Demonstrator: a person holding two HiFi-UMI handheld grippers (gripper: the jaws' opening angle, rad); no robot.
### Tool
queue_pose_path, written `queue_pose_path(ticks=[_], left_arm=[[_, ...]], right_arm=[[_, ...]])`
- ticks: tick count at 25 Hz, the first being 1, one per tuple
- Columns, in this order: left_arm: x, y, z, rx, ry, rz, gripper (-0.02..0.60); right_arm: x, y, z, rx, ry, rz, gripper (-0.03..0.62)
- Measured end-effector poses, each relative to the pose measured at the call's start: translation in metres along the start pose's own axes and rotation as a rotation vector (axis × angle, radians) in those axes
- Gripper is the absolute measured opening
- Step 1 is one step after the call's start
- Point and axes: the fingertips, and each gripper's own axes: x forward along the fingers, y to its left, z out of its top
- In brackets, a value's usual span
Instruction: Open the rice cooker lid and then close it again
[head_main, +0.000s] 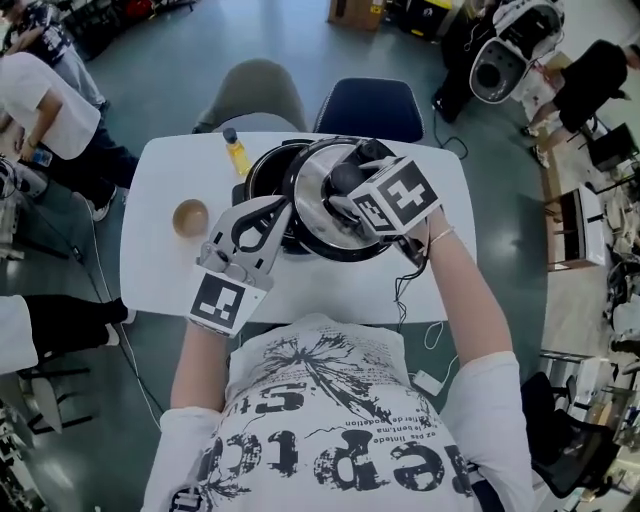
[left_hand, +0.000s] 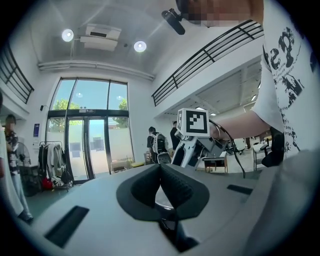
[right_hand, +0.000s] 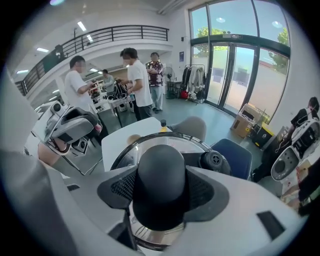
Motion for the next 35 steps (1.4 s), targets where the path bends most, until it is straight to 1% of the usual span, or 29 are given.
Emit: queue_pose_path(ticks=[4, 7, 10, 14, 18, 22, 28, 35], left_arm=[[-0.023, 0.027, 0.001, -0.029, -0.03, 0.05, 0.014], [-0.033, 0.045, -0.005, -0.023, -0.03, 0.086, 0.014], [-0.042, 0.064, -0.013, -0.042, -0.035, 0.117, 0.014], [-0.055, 0.075, -0.014, -0.065, -0.047, 0.152, 0.014], [-0.063, 0.085, -0.023, -0.068, -0.027, 0.171, 0.014], [-0.06, 0.09, -0.029, -0.078, -0.011, 0.181, 0.014], [-0.05, 0.092, -0.032, -0.065, 0.0, 0.164, 0.014], [-0.044, 0.089, -0.031, -0.072, -0.009, 0.157, 0.014]], right_arm=[[0.025, 0.017, 0.025, -0.038, 0.016, 0.037, 0.293], [0.045, 0.026, 0.039, -0.061, 0.025, 0.056, 0.293], [0.067, 0.03, 0.051, -0.074, 0.039, 0.069, 0.293], [0.085, 0.029, 0.059, -0.068, 0.06, 0.084, 0.293], [0.102, 0.028, 0.058, -0.066, 0.082, 0.084, 0.293], [0.111, 0.026, 0.057, -0.07, 0.094, 0.083, 0.293], [0.114, 0.025, 0.06, -0.065, 0.088, 0.083, 0.295], [0.112, 0.025, 0.057, -0.085, 0.04, 0.073, 0.302]])
